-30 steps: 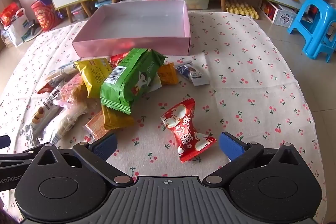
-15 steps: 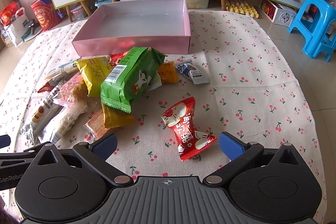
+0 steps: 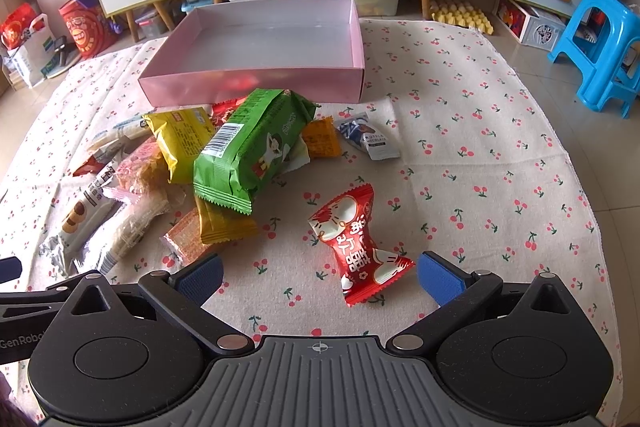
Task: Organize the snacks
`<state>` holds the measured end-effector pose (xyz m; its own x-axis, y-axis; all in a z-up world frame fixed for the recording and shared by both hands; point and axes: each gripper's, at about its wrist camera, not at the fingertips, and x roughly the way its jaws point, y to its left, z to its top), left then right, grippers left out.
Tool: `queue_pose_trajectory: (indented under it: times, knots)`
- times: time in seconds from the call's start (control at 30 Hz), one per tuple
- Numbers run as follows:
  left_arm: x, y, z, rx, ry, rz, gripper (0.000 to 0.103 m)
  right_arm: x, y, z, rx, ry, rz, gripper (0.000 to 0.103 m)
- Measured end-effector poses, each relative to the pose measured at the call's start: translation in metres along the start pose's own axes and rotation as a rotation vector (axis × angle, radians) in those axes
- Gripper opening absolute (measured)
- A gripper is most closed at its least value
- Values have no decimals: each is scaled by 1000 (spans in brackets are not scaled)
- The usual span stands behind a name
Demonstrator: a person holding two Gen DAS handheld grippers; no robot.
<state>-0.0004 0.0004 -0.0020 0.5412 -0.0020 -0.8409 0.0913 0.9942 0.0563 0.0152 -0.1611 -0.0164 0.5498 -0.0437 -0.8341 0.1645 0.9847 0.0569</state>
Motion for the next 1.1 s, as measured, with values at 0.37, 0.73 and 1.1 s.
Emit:
queue_pose_trajectory:
  times: [0.37,0.73,1.1]
  knots:
    - [0,0,0,-1,-2,1,103,0,1,0,0,3,1,103]
    - [0,-1,-1,2,-6,4,103,1,1,-1,1,3,2,103]
    - [0,-3,-1,13,-3,4,103,1,3,1,2,25,23,103]
